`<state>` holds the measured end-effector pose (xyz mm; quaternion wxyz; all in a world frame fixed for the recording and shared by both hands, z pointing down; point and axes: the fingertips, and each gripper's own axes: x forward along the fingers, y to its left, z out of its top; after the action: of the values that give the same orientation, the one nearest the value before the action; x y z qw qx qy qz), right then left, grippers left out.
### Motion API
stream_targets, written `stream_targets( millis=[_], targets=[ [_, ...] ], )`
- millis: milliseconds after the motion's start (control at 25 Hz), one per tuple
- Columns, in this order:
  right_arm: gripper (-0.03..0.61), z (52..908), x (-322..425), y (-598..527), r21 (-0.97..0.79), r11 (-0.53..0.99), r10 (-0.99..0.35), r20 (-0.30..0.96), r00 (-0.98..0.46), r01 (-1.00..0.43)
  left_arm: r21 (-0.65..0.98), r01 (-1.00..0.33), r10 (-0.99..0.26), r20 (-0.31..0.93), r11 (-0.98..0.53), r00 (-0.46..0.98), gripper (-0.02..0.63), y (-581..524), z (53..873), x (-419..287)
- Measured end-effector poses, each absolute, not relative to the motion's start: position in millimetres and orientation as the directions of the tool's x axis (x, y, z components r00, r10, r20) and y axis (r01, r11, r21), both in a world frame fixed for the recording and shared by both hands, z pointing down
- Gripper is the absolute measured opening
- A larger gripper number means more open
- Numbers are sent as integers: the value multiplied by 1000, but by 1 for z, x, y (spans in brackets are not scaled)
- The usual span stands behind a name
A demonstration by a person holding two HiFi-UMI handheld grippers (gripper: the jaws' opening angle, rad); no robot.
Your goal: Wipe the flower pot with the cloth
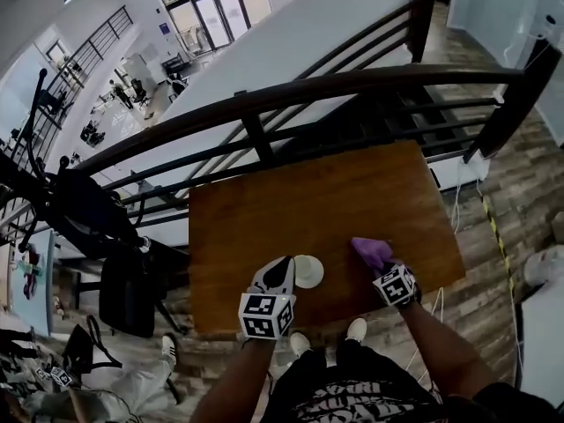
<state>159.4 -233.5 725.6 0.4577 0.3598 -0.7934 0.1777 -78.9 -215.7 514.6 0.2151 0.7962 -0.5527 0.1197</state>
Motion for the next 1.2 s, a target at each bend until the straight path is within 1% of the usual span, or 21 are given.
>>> stream_targets(
  millis=[160,320,480,640,760,1000,1200],
  targets=[
    [55,693,139,-242,26,636,-467,809,-358,-771,216,-908,-796,437,-359,419,0,-219,517,-72],
    [55,670,96,-249,-7,650,-500,750,-434,-760,230,-892,-768,454,-390,453,0,-219,530,-74],
    [55,649,47,-236,-84,706,-430,738,-520,-703,231,-882,-746,473,-410,470,0,-222,542,-71],
    [55,648,19,-208,-80,786,-345,767,-541,-614,222,-873,-725,489,-433,484,0,-221,552,-65],
    [55,654,13,-192,-79,814,-306,784,-540,-576,213,-870,-716,500,-444,487,0,-221,559,-59],
    [55,660,15,-159,-115,827,-254,798,-546,-551,211,-855,-708,488,-473,511,0,-218,560,-44],
    [55,656,-3,-132,-156,853,-191,795,-576,-498,225,-850,-706,478,-476,522,0,-219,556,-41]
  ],
)
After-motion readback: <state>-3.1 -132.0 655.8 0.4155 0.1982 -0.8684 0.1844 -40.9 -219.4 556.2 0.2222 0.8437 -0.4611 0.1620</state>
